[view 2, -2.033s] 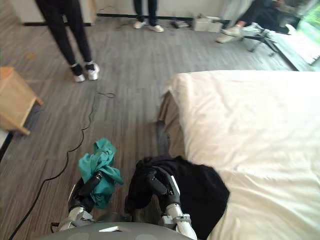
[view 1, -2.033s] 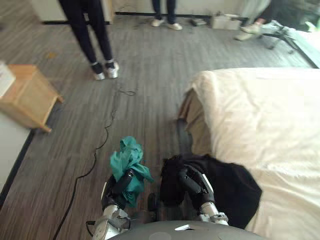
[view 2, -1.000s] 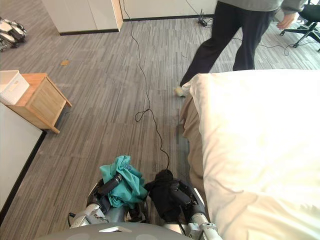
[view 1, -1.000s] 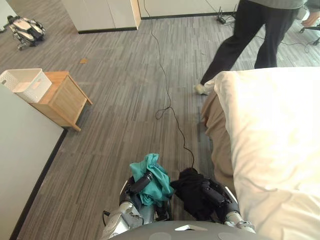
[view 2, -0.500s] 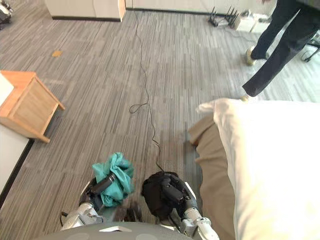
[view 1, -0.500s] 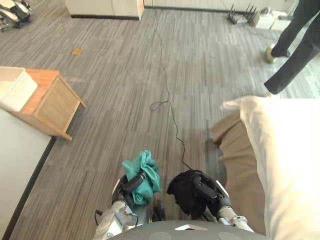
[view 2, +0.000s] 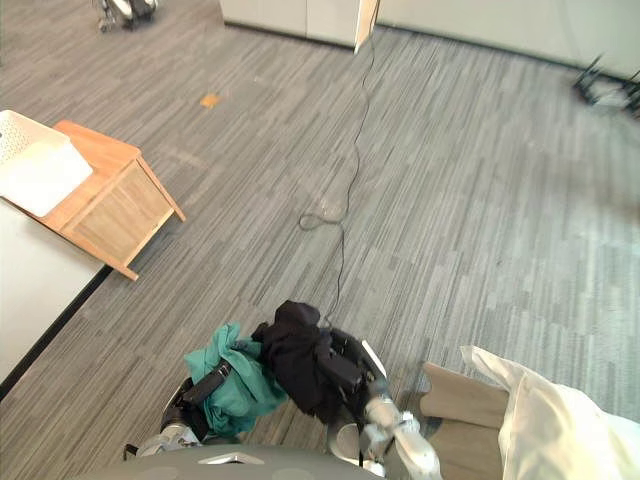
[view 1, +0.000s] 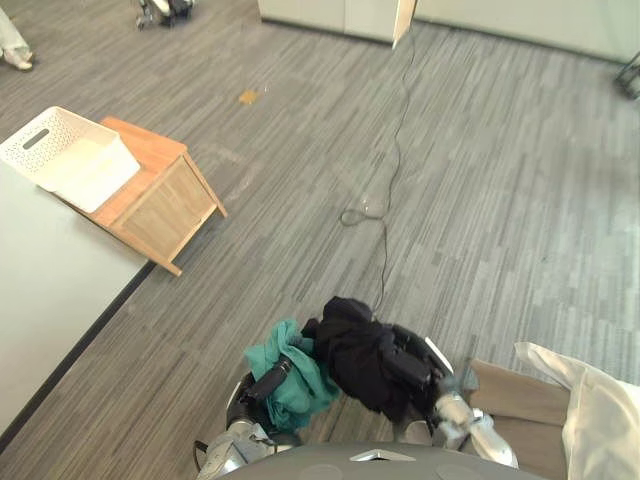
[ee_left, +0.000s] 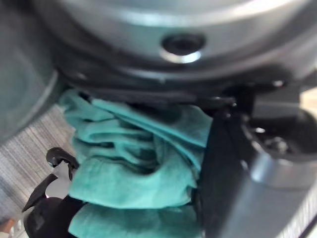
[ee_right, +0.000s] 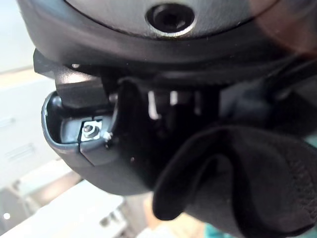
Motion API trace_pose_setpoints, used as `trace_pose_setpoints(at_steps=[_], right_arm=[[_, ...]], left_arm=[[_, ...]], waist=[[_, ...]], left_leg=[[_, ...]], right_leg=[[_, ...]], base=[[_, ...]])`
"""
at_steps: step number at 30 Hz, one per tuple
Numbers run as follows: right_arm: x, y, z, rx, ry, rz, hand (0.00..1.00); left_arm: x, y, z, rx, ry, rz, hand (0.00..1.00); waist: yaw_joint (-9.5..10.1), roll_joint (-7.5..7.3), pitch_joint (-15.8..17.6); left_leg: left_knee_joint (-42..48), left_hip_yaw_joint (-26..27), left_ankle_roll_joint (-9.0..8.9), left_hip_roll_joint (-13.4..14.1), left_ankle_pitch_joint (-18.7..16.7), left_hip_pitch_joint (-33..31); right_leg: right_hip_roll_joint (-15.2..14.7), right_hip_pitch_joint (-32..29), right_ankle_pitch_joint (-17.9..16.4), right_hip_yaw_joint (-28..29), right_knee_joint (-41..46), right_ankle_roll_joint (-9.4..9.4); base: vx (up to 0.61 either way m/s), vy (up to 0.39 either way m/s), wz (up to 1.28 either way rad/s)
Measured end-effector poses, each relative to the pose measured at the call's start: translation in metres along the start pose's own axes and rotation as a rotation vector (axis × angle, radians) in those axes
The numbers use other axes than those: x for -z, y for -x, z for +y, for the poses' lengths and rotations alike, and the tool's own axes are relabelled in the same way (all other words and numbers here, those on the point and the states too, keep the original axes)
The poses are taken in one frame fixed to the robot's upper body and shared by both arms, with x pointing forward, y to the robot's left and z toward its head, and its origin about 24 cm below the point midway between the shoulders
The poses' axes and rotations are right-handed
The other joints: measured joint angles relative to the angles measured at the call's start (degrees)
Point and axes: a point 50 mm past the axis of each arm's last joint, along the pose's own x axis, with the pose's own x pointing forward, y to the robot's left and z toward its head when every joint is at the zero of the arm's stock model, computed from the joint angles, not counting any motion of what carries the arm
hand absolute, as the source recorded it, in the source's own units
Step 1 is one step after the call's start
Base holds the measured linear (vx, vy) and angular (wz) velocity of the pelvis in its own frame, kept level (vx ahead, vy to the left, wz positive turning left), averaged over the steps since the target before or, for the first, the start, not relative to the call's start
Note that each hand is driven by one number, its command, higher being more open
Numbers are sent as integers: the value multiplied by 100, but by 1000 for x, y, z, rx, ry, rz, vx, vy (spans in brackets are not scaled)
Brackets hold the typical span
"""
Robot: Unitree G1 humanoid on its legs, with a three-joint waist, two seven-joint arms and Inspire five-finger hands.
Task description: Tidy up the quilt and then pick up the clothes from the bed and put them into the laundry hamper
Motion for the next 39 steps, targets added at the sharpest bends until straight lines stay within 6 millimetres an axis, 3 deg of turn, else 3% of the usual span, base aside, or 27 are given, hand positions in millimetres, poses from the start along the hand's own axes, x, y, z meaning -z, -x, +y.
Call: trace_pose_setpoints(at_steps=[1, 2, 4, 6, 10, 13, 14, 16, 17, 18, 19, 20, 21, 22, 25, 26, 28, 29, 31, 32, 33, 34, 35, 36, 37, 38, 39], right_arm=[[0, -1, -1, 0, 1, 4, 0], [1, 0, -3, -2, -1, 10, 0], [0, 5, -11, 12, 4, 6, 0], [-7, 9, -21, -1, 29, -11, 0], [-7, 13, -23, -27, 47, 9, 0], [5, 22, -21, -16, 33, 53, 0], [6, 23, -21, -2, 25, 58, 0], [1, 17, -21, 13, 23, 35, 0], [2, 13, -18, 31, -11, 20, 0], [-1, 10, -18, 31, -20, 1, 0], [-10, 2, -16, 24, -40, -60, 0], [-8, -2, -13, 49, -82, -75, 0], [-4, -2, -14, 76, -106, -71, 0], [-1, -1, -15, 90, -113, -59, 0], [11, 9, -13, 124, -163, -39, 0], [15, 13, -10, 143, -186, -53, 0], [16, 15, -6, 147, -201, -79, 0], [16, 14, -5, 142, -201, -84, 0], [14, 12, -1, 125, -197, -93, 0], [17, 13, 2, 114, -208, -90, 0], [18, 16, -1, 130, -206, -85, 0], [17, 17, -4, 137, -201, -85, 0], [10, 13, -8, 136, -172, -96, 0], [6, 12, -10, 134, -156, -103, 0], [4, 14, -16, 139, -126, -96, 0], [3, 18, -21, 151, -112, -84, 0], [3, 20, -24, 161, -108, -83, 0]], left_arm=[[0, 0, 0, -2, 20, -5, 0], [-1, 0, -1, 6, 45, -17, 0], [-3, 0, -3, 42, 43, -35, 0], [-4, 3, -11, 79, 50, -65, 0], [-13, 3, -28, 122, 87, -132, 0], [-20, 3, -33, 129, 132, -160, 0], [-18, 3, -35, 131, 144, -159, 0], [-19, 3, -35, 131, 155, -173, 0], [-23, 3, -34, 133, 145, -186, 0], [-23, 2, -33, 130, 143, -190, 0], [-19, 4, -29, 109, 116, -187, 0], [-21, 5, -26, 101, 61, -179, 0], [-24, 7, -21, 100, 2, -178, 0], [-22, 4, -16, 84, -40, -156, 0], [-15, 2, -8, 41, -52, -119, 0], [-17, 1, -9, 51, -71, -116, 0], [-18, 0, -11, 72, -132, -106, 0], [-18, 0, -9, 71, -151, -93, 0], [-16, 2, -3, 58, -162, -70, 0], [-14, 6, 4, 41, -173, -46, 0], [-5, 6, 7, 30, -180, 2, 0], [-2, 5, 5, 35, -178, 20, 0], [2, 2, -5, 58, -147, 29, 0], [2, 1, -8, 70, -132, 30, 0], [6, 0, -14, 87, -85, 32, 0], [6, -2, -21, 117, -73, 18, 0], [4, -3, -24, 131, -74, 11, 0]], waist=[[12, 7, 1], [54, 21, 36], [77, -7, 53], [165, -47, 61], [389, -149, 241], [360, -233, 348], [366, -196, 329], [485, -267, 260], [623, -528, 123], [663, -573, 104], [613, -581, 32], [463, -753, 46], [373, -875, 47], [311, -840, 81], [102, -701, 44], [32, -657, 17], [39, -628, 11], [67, -675, 3], [86, -761, 12], [76, -879, -53], [-3, -734, -186], [33, -594, -243], [50, -278, -227], [21, -131, -192], [-2, 46, -185], [14, 166, -163], [23, 142, -135]], left_leg=[[348, 37, 42, 80, 443, -144], [1078, 48, 24, 237, 469, -449], [1710, -107, -119, -79, 110, -793], [1138, -110, -175, -686, -334, -1097], [-269, 389, 129, -1212, -429, -1892], [-1331, 1935, 145, -993, 212, -2414], [-1498, 2421, 239, -891, 312, -2508], [-1461, 2751, 694, -864, 372, -2629], [-1322, 2856, 1030, -986, 305, -2588], [-1243, 2796, 1146, -1003, 244, -2542], [-1781, 2690, 1486, -1087, 562, -2143], [-1870, 2451, 1631, -1333, 618, -1960], [-2022, 2251, 1598, -1539, 544, -1705], [-2127, 1884, 1649, -1646, 431, -1371], [-2307, 1026, 1538, -1564, 304, -766], [-2427, 659, 1429, -1445, 241, -553], [-2658, 345, 1159, -1247, 86, -220], [-2765, 283, 972, -1171, -19, 46], [-2801, 317, 533, -1125, -290, 533], [-2767, 319, 300, -1131, -480, 907], [-2457, 267, 135, -948, -656, 1075], [-2075, 278, 104, -818, -674, 991], [-759, 264, -129, -472, -502, 510], [58, 209, -294, -343, -182, 128], [1515, 164, -492, -37, 742, -614], [2451, 342, -378, 259, 700, -1188], [2689, 429, -270, 307, 616, -1393]], right_leg=[[77, 141, -73, -34, -81, -65], [322, 539, -111, -73, -444, -120], [536, 1172, -107, -54, -989, -151], [736, 1763, -78, 93, -1570, -198], [900, 2547, -290, 30, -2108, -493], [943, 3402, -578, -703, -2478, -153], [1020, 3697, -795, -945, -2544, 67], [974, 3825, -1212, -1074, -2401, 355], [677, 3814, -1456, -1197, -2065, 1017], [502, 3529, -1462, -1115, -1331, 1075], [71, 2521, -1220, -916, 1019, 1095], [-345, 2126, -701, -887, 2109, 815], [-629, 1903, -424, -876, 2749, 549], [-705, 1697, -636, -809, 2978, 241], [-364, 1288, -1101, -447, 2092, 176], [-191, 1011, -1117, -229, 1109, 265], [-102, 640, -751, -31, -604, 676], [-105, 472, -242, 100, -1667, 745], [-139, 191, 385, 266, -2243, 778], [-112, 135, 624, 308, -2314, 660], [59, 78, 1300, 410, -1666, 306], [193, 41, 1247, 404, -1408, 221], [415, 177, 877, 290, -1278, 30], [523, 303, 731, 232, -1279, -1], [721, 577, 551, 205, -1437, -46], [882, 1005, 498, 157, -1708, -80], [886, 1247, 471, 116, -1832, -113]], base=[[477, -437, -7], [474, -417, -25], [436, -367, -34], [337, -227, -47], [262, -116, 8], [264, -106, 106], [325, -43, 108], [403, 2, 65], [445, 18, 2], [686, 17, 5], [572, -30, 51], [658, -56, 96], [589, -102, 132], [616, -111, 135], [595, -148, 152], [645, -228, 171], [653, -265, 126], [807, -400, 65], [834, -440, 41], [748, -398, 40], [748, -393, 32], [704, -383, 2], [519, -292, -24], [613, -363, -19], [713, -382, 3], [598, -321, 4], [715, -351, 9]])
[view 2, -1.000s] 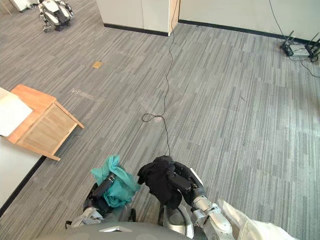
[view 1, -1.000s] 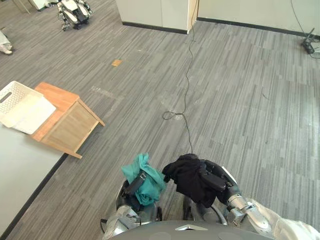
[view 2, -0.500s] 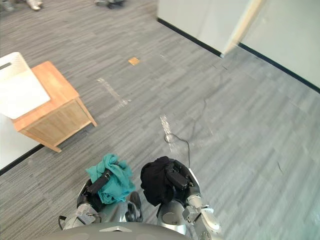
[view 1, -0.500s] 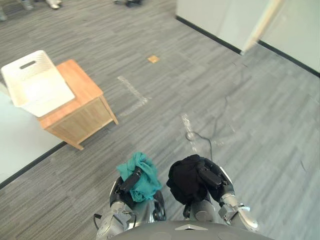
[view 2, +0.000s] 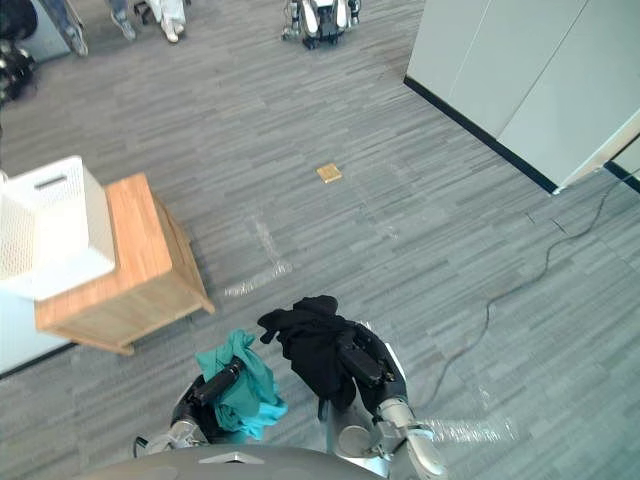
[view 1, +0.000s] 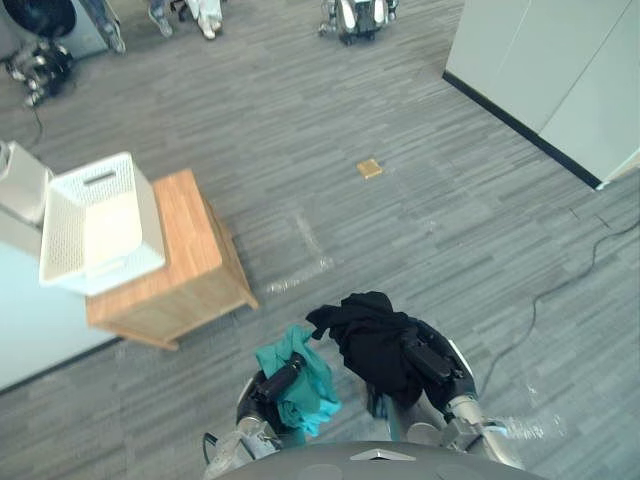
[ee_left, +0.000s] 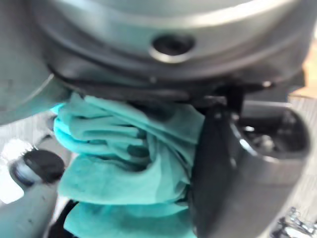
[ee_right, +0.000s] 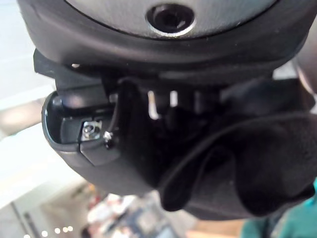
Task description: Tidy up the quilt and then pick up the clothes from the bed and put them into the laundry hamper
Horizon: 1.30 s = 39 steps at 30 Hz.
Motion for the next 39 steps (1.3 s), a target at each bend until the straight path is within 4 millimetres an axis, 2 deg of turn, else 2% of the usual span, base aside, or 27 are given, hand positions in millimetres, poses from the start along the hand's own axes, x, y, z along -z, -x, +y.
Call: trace_pose_setpoints(at_steps=[1, 5, 6, 7, 10, 11, 12, 13, 14, 15, 16, 17, 18, 20, 21, 23, 25, 27, 28, 29, 30, 31, 32, 33, 36, 37, 39], right_arm=[[-2, 2, -5, 15, 2, -9, 0], [-9, 4, -11, 9, 18, -38, 0], [-12, 6, -12, -2, 35, -38, 0], [-14, 6, -12, -7, 41, -42, 0], [-13, 9, -10, -22, 49, -32, 0], [-10, 11, -8, -28, 47, -18, 0], [-7, 10, -4, -42, 44, -8, 0], [-7, 9, -3, -49, 45, -9, 0], [-9, 4, 0, -67, 53, -12, 0], [-12, 0, 1, -78, 64, -16, 0], [-14, -7, 5, -91, 66, -27, 0], [-14, -12, 10, -108, 65, -31, 0], [-10, -16, 18, -129, 63, -24, 0], [-3, -16, 22, -149, 63, 4, 0], [1, -15, 26, -164, 60, 21, 0], [4, -15, 32, -184, 61, 23, 0], [4, -15, 33, -193, 62, 19, 0], [2, -16, 34, -193, 61, 7, 0], [3, -15, 34, -190, 58, 3, 0], [6, -13, 37, -183, 40, 4, 0], [12, -13, 44, -187, 13, 11, 0], [13, -15, 47, -192, 6, 10, 0], [10, -18, 44, -187, 28, 14, 0], [4, -22, 43, -186, 46, 1, 0], [-4, -28, 44, -188, 50, -29, 0], [-7, -25, 44, -180, 48, -49, 0], [-8, -23, 40, -162, 47, -53, 0]], left_arm=[[-4, -2, -4, 26, -1, -20, 0], [-8, -3, -9, 61, -1, -52, 0], [-8, -3, -14, 68, 12, -62, 0], [-8, -3, -15, 70, 16, -65, 0], [-7, -4, -20, 69, 28, -74, 0], [-7, -4, -20, 67, 25, -81, 0], [-7, -3, -18, 60, 21, -80, 0], [-7, -2, -17, 61, 16, -80, 0], [-6, -3, -17, 55, 20, -82, 0], [-7, -3, -16, 46, 20, -84, 0], [-8, -3, -14, 28, 18, -93, 0], [-10, -2, -13, 25, 12, -102, 0], [-16, -1, -6, 1, -37, -125, 0], [-17, 0, 1, -42, -59, -135, 0], [-17, 1, 5, -74, -62, -137, 0], [-20, 2, 8, -97, -83, -142, 0], [-22, 2, 10, -121, -88, -146, 0], [-25, 4, 19, -154, -93, -145, 0], [-26, 5, 22, -160, -99, -142, 0], [-29, 9, 31, -175, -118, -141, 0], [-35, 18, 45, -197, -143, -147, 0], [-34, 21, 53, -222, -145, -137, 0], [-25, 21, 53, -247, -99, -114, 0], [-17, 25, 51, -249, -63, -109, 0], [-7, 26, 42, -216, -28, -98, 0], [-10, 21, 35, -163, -29, -107, 0], [-10, 17, 28, -117, -36, -101, 0]], waist=[[5, -112, 73], [52, -227, 125], [67, -234, 122], [89, -234, 121], [163, -239, 124], [178, -265, 130], [181, -377, 68], [188, -419, 17], [230, -409, 8], [231, -416, 9], [239, -462, 13], [234, -562, -19], [141, -739, 23], [140, -796, 54], [141, -800, 54], [110, -802, 54], [94, -753, 69], [22, -753, 69], [15, -774, 61], [15, -896, 29], [52, -1213, -119], [61, -1193, -126], [108, -889, -254], [172, -667, -290], [180, -577, -305], [146, -563, -309], [153, -581, -299]], left_leg=[[-37, 227, 80, -15, -273, -339], [-1366, 575, 116, -377, -545, -773], [-2725, 963, 223, -685, -529, -958], [-3180, 1128, 260, -782, -478, -982], [-4943, 2048, 402, -981, 298, -1006], [-5016, 2358, 630, -925, 649, -975], [-4861, 2669, 1112, -930, 819, -883], [-4770, 2700, 1283, -988, 691, -897], [-4686, 2701, 1558, -1067, 474, -843], [-4691, 2684, 1580, -1118, 371, -778], [-4741, 2634, 1636, -1244, 278, -557], [-4833, 2527, 1641, -1435, 179, -383], [-4931, 2161, 1679, -1689, 67, -8], [-5016, 1747, 1676, -1754, 2, 391], [-5117, 1322, 1674, -1750, 2, 632], [-5245, 678, 1665, -1717, 3, 875], [-5283, 56, 1495, -1623, -88, 1004], [-5217, -857, 1237, -1575, -240, 1076], [-5152, -1073, 1138, -1577, -306, 1073], [-4989, -1428, 946, -1616, -492, 1079], [-4802, -1650, 736, -1753, -749, 1079], [-4655, -1748, 650, -1709, -887, 1091], [-4449, -1540, 464, -1262, -1040, 967], [-4433, -1162, 420, -895, -1080, 978], [-4298, -521, 378, -607, -783, 871], [-3994, 329, 490, -387, -701, 659], [-4035, 1012, 496, -327, -692, 640]], right_leg=[[-10, 618, -65, -32, -343, -39], [11, 1320, -307, -29, -902, 1], [24, 1643, -456, -32, -1062, 25], [24, 1714, -491, -33, -1120, 32], [42, 2110, -782, -80, -1313, 172], [35, 2331, -992, -128, -1320, 247], [-99, 2488, -1214, -207, -1265, 428], [-178, 2472, -1306, -241, -1144, 536], [-344, 2263, -1477, -332, -516, 819], [-473, 2067, -1584, -389, 78, 988], [-812, 1498, -1638, -454, 1653, 1121], [-1145, 998, -1384, -471, 2983, 1299], [-1546, 503, -1369, -476, 4363, 1175], [-1641, 329, -1559, -539, 4603, 851], [-1612, 204, -1662, -547, 4335, 681], [-1565, 15, -1725, -489, 3391, 575], [-1371, -168, -1660, -6, 2122, 660], [-1067, -332, -1322, 1348, 956, 939], [-1016, -306, -1213, 1646, 743, 1053], [-1000, -223, -871, 2019, 379, 1139], [-1107, -157, -442, 2045, 219, 1035], [-1109, -120, -250, 2002, 367, 1199], [-866, 4, -301, 1573, 316, 1028], [-657, 191, -333, 1310, 159, 873], [-646, 561, -458, 741, -6, 674], [-687, 1006, -453, 62, -383, 618], [-754, 1256, -459, -284, -532, 603]], base=[[457, -226, 8], [466, -198, 0], [560, -75, 11], [565, -15, 10], [510, 29, 7], [517, 67, 24], [526, 82, 25], [534, 97, 16], [417, 93, 8], [522, 142, 14], [510, 157, 28], [608, 150, 88], [493, 78, 105], [488, -25, 136], [467, -90, 147], [417, -177, 183], [364, -251, 181], [342, -403, 191], [302, -440, 195], [365, -652, 170], [246, -470, 157], [319, -652, 115], [221, -416, 89], [251, -479, 76], [164, -302, 117], [148, -243, 152], [119, -148, 147]])
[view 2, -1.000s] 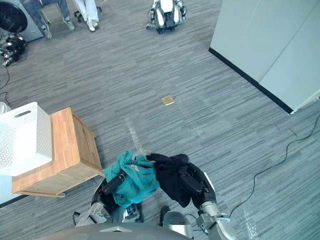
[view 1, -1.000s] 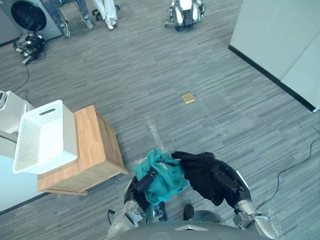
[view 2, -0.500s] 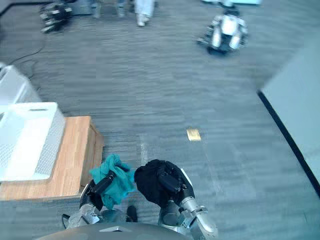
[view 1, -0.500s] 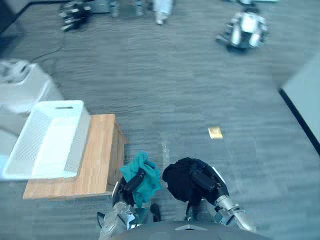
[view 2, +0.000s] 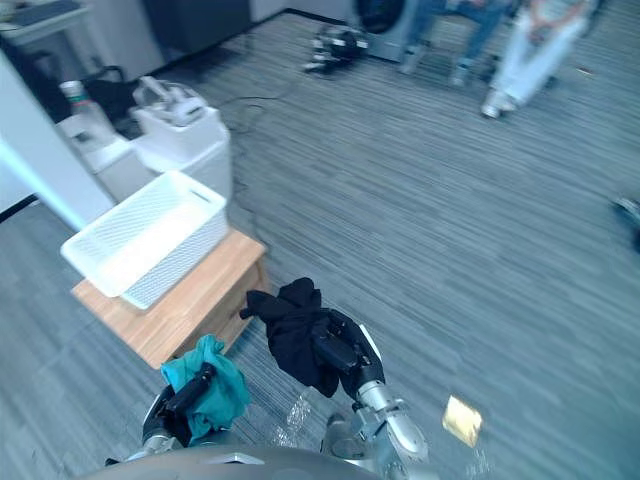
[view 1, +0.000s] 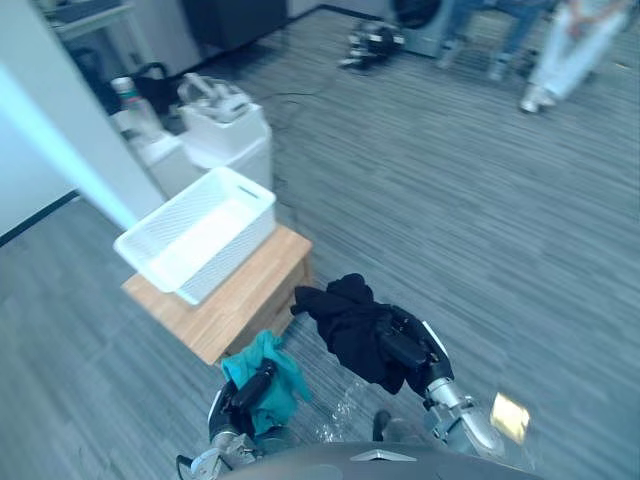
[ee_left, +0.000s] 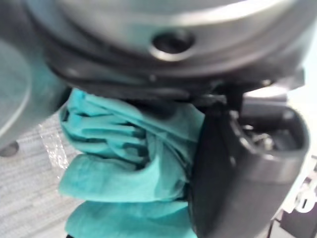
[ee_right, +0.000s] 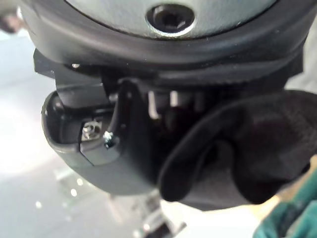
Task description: Tidy up the quilt and then pick up the clothes from the bed and put them into the laundry hamper
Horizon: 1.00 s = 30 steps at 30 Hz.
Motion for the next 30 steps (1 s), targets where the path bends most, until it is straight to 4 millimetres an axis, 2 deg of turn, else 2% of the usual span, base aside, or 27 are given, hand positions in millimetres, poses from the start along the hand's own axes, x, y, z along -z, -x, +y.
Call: trace_pose_setpoints(at_steps=[1, 2, 3, 5, 7, 8, 9, 10, 11, 12, 13, 14, 15, 16, 17, 18, 19, 20, 21, 23, 24, 27, 28, 29, 30], right_arm=[[-2, 1, -5, 22, 2, -9, 0], [-4, -2, -7, 32, 3, -15, 0], [-4, -7, -9, 45, 0, -16, 0], [-7, -12, -7, 46, 0, -31, 0], [-7, -15, -3, 47, -10, -39, 0], [-6, -15, -3, 61, -17, -40, 0], [-3, -14, -3, 74, -27, -31, 0], [-2, -13, -2, 79, -34, -27, 0], [2, -12, 0, 88, -49, -19, 0], [8, -10, 1, 95, -65, -2, 0], [11, -10, 3, 97, -74, 5, 0], [13, -11, 5, 91, -82, 9, 0], [13, -13, 8, 81, -84, 7, 0], [13, -14, 9, 74, -84, 7, 0], [12, -16, 11, 67, -85, 7, 0], [13, -16, 12, 66, -89, 6, 0], [14, -17, 15, 66, -109, 4, 0], [16, -17, 17, 67, -122, 8, 0], [15, -19, 13, 73, -113, 12, 0], [12, -20, 8, 87, -121, 0, 0], [13, -15, 3, 109, -122, 3, 0], [14, -8, -6, 140, -112, 12, 0], [13, -8, -6, 139, -113, 10, 0], [14, -10, -4, 133, -120, 11, 0], [16, -10, 0, 105, -113, 19, 0]], left_arm=[[2, -2, -10, 53, -10, 9, 0], [5, -2, -15, 78, -17, 20, 0], [6, -3, -17, 90, -25, 23, 0], [8, -4, -22, 109, -34, 37, 0], [10, -4, -27, 133, -48, 50, 0], [13, -4, -31, 151, -63, 70, 0], [14, -5, -34, 175, -105, 86, 0], [14, -5, -34, 184, -129, 90, 0], [12, -5, -33, 194, -154, 91, 0], [10, -6, -32, 197, -164, 86, 0], [9, -6, -30, 189, -168, 85, 0], [6, -6, -23, 171, -173, 74, 0], [3, -7, -18, 153, -178, 65, 0], [1, -8, -17, 150, -183, 59, 0], [-1, -8, -13, 141, -194, 58, 0], [-2, -7, -10, 136, -200, 59, 0], [-2, -5, -4, 123, -214, 65, 0], [-1, -3, 1, 108, -222, 77, 0], [3, -5, 1, 94, -217, 94, 0], [7, -5, -6, 109, -200, 96, 0], [11, -5, -11, 123, -195, 103, 0], [17, -4, -18, 149, -203, 114, 0], [17, -4, -17, 148, -203, 113, 0], [17, -3, -16, 142, -203, 115, 0], [13, -4, -15, 141, -206, 99, 0]], waist=[[20, 25, -10], [44, 24, -7], [47, -34, -24], [21, -90, -9], [20, -169, 30], [-32, -193, 44], [-138, -234, 62], [-164, -295, 91], [-183, -387, 143], [-198, -361, 141], [-210, -391, 121], [-210, -433, 90], [-207, -432, 89], [-215, -427, 87], [-203, -411, 93], [-181, -432, 85], [-120, -583, 1], [-94, -690, -98], [-92, -474, -155], [-151, -259, -161], [-151, -96, -261], [-148, -8, -327], [-143, -41, -311], [-126, -203, -266], [-130, -225, -252]], left_leg=[[-403, 482, -84, -131, 92, 98], [-850, 706, -66, -245, 194, 239], [-1360, 681, -34, -437, 529, 405], [-1835, 539, 51, -586, 780, 507], [-1922, 430, 92, -702, 764, 536], [-1957, 277, 179, -743, 685, 554], [-1956, 143, 199, -784, 689, 567], [-1962, 61, 207, -827, 695, 613], [-1967, -97, 226, -839, 691, 743], [-1938, -210, 240, -775, 694, 830], [-1938, -271, 235, -732, 688, 853], [-1940, -391, 206, -636, 671, 857], [-1936, -495, 169, -534, 665, 865], [-1933, -530, 151, -473, 674, 874], [-1931, -529, 63, -374, 664, 920], [-1931, -518, -26, -364, 644, 958], [-1946, -480, -161, -432, 558, 1041], [-1949, -430, -259, -475, 473, 1103], [-1893, -320, -372, -272, 400, 1117], [-1856, -221, -424, -117, 365, 1078], [-1848, -140, -452, -28, 382, 1042], [-1832, 201, -527, 68, 455, 1036], [-1740, 270, -554, 75, 477, 1016], [-1147, 386, -565, 75, 483, 762], [-164, 479, -552, 255, 491, 271]], right_leg=[[-57, 126, 3, -272, -67, 6], [-93, 157, 1, -402, -88, 8], [-213, 146, 10, -483, -85, 26], [-310, 119, 2, -636, -41, 35], [-488, -19, -176, -694, 429, 85], [-668, -292, -276, -696, 1212, 94], [-915, -735, -203, -587, 2271, 68], [-1037, -909, -106, -486, 2745, 36], [-1167, -1160, 236, -253, 3469, 83], [-1152, -1412, 103, -50, 3855, 7], [-1118, -1452, -110, -26, 3876, -43], [-1041, -1528, -352, -29, 3712, -26], [-936, -1557, -448, -29, 3276, 20], [-863, -1532, -444, -29, 2965, 26], [-720, -1389, -363, -27, 2154, 139], [-653, -1273, -212, -32, 1725, 234], [-666, -1149, 608, 29, 1071, 202], [-739, -1050, 521, 52, 919, 267], [-492, -851, 448, -13, 542, 270], [-277, -702, 521, -105, 206, 211], [-152, -621, 578, -130, -2, 174], [35, -509, 665, -64, -377, 154], [60, -510, 631, -25, -410, 126], [29, -559, 604, 96, -506, 112], [74, -502, 578, 152, -702, 75]], base=[[96, -56, 132], [103, -30, 98], [74, -3, 58], [70, 28, 44], [55, 69, 35], [16, 102, 62], [4, 80, 73], [26, 88, 75], [123, 25, 62], [152, 22, 58], [174, -20, 54], [142, -70, 52], [146, -97, 49], [155, -134, 40], [122, -118, 26], [162, -174, 16], [176, -250, -1], [226, -331, -22], [179, -292, -21], [141, -177, -9], [136, -124, 1], [72, -59, -14], [13, -73, -35], [-16, -136, -41], [-22, -120, -39]])
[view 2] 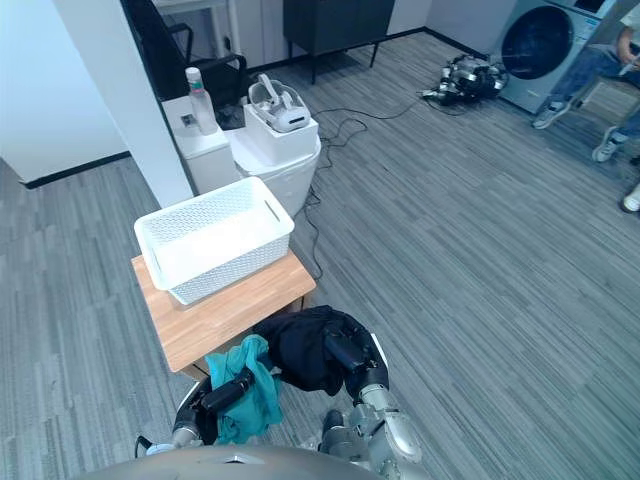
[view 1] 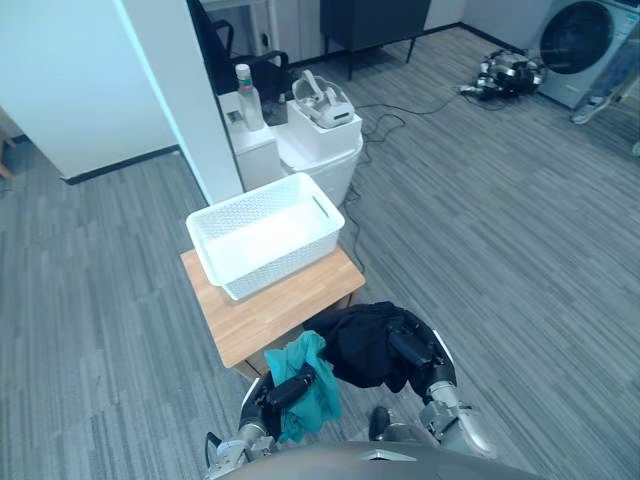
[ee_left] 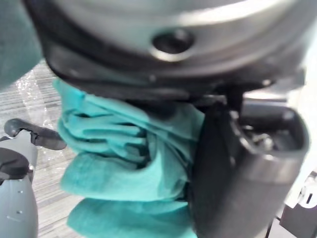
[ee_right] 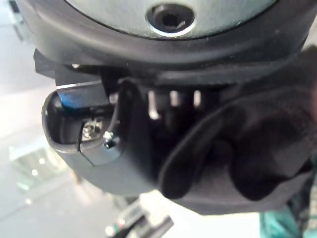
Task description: Tidy up the quilt and then pick up the clothes from the bed and put them into the laundry hamper
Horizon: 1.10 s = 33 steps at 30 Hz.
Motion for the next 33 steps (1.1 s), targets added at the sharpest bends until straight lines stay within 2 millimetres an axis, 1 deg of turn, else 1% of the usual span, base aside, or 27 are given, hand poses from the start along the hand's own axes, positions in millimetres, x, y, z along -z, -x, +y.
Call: trace_pose_setpoints(at_steps=[1, 2, 3, 4, 5, 6, 7, 9, 10, 11, 12, 13, 14, 15, 17, 18, 19, 20, 21, 22, 23, 24, 25, 26, 27, 29, 33], right_arm=[[-1, -1, 1, -8, 5, -1, 0], [0, -1, 3, -36, 14, 6, 0], [0, 0, 2, -44, 27, 15, 0], [0, 0, 3, -50, 27, 14, 0], [-3, 0, 0, -58, 39, 4, 0], [-8, 0, -3, -58, 50, -23, 0], [-9, -1, -3, -60, 53, -31, 0], [-12, -1, -2, -78, 62, -43, 0], [-14, -2, 0, -94, 77, -50, 0], [-16, -5, 4, -113, 80, -55, 0], [-16, -7, 12, -148, 95, -60, 0], [-18, -8, 17, -170, 110, -65, 0], [-22, -10, 23, -200, 120, -84, 0], [-26, -14, 26, -213, 126, -103, 0], [-27, -16, 26, -206, 123, -107, 0], [-25, -16, 26, -195, 119, -101, 0], [-25, -16, 26, -192, 119, -100, 0], [-26, -16, 25, -177, 120, -116, 0], [-29, -14, 22, -149, 114, -138, 0], [-31, -13, 20, -131, 110, -150, 0], [-37, -9, 17, -91, 113, -179, 0], [-43, -4, 17, -69, 137, -208, 0], [-46, -3, 18, -68, 138, -223, 0], [-53, -2, 16, -65, 153, -255, 0], [-63, -6, 14, -72, 175, -283, 0], [-79, -13, 12, -84, 211, -329, 0], [-101, -13, 3, -51, 241, -402, 0]], left_arm=[[0, 0, 1, -4, 3, -1, 0], [-7, -1, 4, -9, 6, -26, 0], [-11, -4, 2, -14, 26, -45, 0], [-12, -5, 3, -17, 25, -52, 0], [-12, -7, -3, -3, 35, -53, 0], [-12, -8, -9, 22, 36, -58, 0], [-12, -7, -11, 27, 40, -63, 0], [-12, -5, -14, 29, 55, -76, 0], [-10, -3, -16, 28, 68, -78, 0], [-10, -3, -17, 26, 70, -88, 0], [-11, -2, -14, 9, 73, -93, 0], [-12, -3, -13, 2, 74, -96, 0], [-16, -1, -13, 9, 58, -107, 0], [-17, -3, -12, 11, 55, -109, 0], [-17, -2, -9, 1, 47, -104, 0], [-17, -1, -5, -3, 34, -99, 0], [-19, -1, -3, -6, 28, -100, 0], [-23, -2, -1, -4, 21, -108, 0], [-27, -5, -1, 12, 21, -117, 0], [-30, -6, -1, 23, 14, -121, 0], [-32, -7, -1, 48, 3, -123, 0], [-31, -5, 0, 63, -10, -114, 0], [-31, -4, 2, 65, -17, -110, 0], [-25, -4, 5, 53, -17, -79, 0], [-18, -4, 3, 47, 3, -54, 0], [-8, 1, 0, 44, 23, -28, 0], [3, 4, -8, 78, 32, 4, 0]], waist=[[10, 0, 18], [1, 81, 176], [43, 146, 269], [92, 81, 329], [122, 200, 368], [113, 258, 414], [120, 267, 418], [134, 260, 422], [133, 327, 387], [197, 330, 370], [177, 138, 268], [161, 52, 225], [162, -97, 179], [148, -137, 213], [100, -111, 257], [51, -99, 266], [25, -93, 267], [-42, -21, 305], [-157, -9, 303], [-188, 18, 319], [-272, -41, 285], [-280, -142, 227], [-261, -237, 178], [-232, -321, 79], [-104, -161, 14], [-74, -1, 13], [-4, 31, 24]], left_leg=[[348, 0, 17, 144, 9, -177], [1698, -107, 299, 456, 154, -666], [2509, -338, 751, 608, 590, -920], [2733, -443, 727, 592, 516, -984], [2765, -441, 645, 428, 1, -1095], [2512, -233, 692, 197, -369, -1252], [2256, -54, 691, 92, -468, -1314], [1127, 525, 693, -199, -394, -1318], [258, 811, 636, -349, -161, -1240], [-23, 895, 1067, -415, -39, -1137], [-158, 959, 1090, -557, -82, -1106], [-225, 946, 1108, -642, -110, -1103], [-441, 929, 1138, -861, -154, -1021], [-699, 906, 1137, -1058, -98, -812], [-908, 737, 1250, -1202, -35, -495], [-910, 511, 1269, -1215, -85, -297], [-921, 374, 1265, -1211, -88, -232], [-993, -62, 1261, -1186, -90, -136], [-1023, -521, 1234, -1153, -74, -115], [-1033, -743, 1216, -1153, -69, -116], [-1034, -1145, 1137, -1192, -61, -117], [-1031, -1442, 1018, -1324, -72, -118], [-1032, -1538, 981, -1428, -80, -124], [-1050, -1762, 882, -1481, -112, -94], [-1116, -1768, 757, -1344, -99, -109], [-1195, -1768, 644, -1206, -60, -109], [-1187, -1587, 437, -1091, 107, -59]], right_leg=[[48, 33, -19, 12, 118, -56], [206, 147, -384, 79, 512, -444], [318, 425, -402, 206, 366, -395], [319, 532, -399, 297, 316, -395], [310, 600, -449, 432, 318, -455], [272, 617, -472, 534, 307, -469], [253, 622, -480, 584, 287, -471], [237, 723, -493, 621, 176, -455], [322, 740, -572, 626, 190, -377], [380, 739, -725, 732, 365, -352], [251, 702, -887, 707, 511, -296], [174, 621, -1008, 695, 665, -251], [-13, 366, -1240, 681, 1245, -80], [-288, -78, -1357, 523, 2355, 63], [-533, -466, -1365, 338, 3519, 129], [-567, -474, -1469, 204, 3746, -39], [-543, -479, -1519, 184, 3719, -102], [-403, -508, -1598, 268, 3557, -213], [-198, -558, -1616, 591, 3289, -244], [-128, -599, -1613, 796, 3176, -240], [-41, -594, -1556, 1174, 2898, -146], [-128, -573, -1208, 1420, 2442, 184], [-231, -577, -863, 1496, 2193, 237], [-350, -395, -1030, 1458, 2007, 282], [-257, -217, -1006, 1316, 1662, 264], [-153, 6, -994, 1164, 1294, 244], [-101, 339, -942, 903, 1039, 144]], base=[[168, -144, -32], [216, -141, -39], [252, -148, -48], [134, -99, -62], [134, -27, -55], [122, -15, -52], [132, 16, -41], [164, 49, -23], [244, 109, -26], [339, 122, -22], [238, 72, -17], [309, 68, 5], [276, 69, 13], [330, 103, 20], [315, 71, 56], [357, 6, 85], [356, -74, 122], [308, -121, 158], [236, -107, 176], [240, -169, 197], [223, -200, 188], [266, -252, 172], [222, -285, 135], [222, -305, 75], [205, -292, 55], [136, -198, 29], [63, -115, 37]])
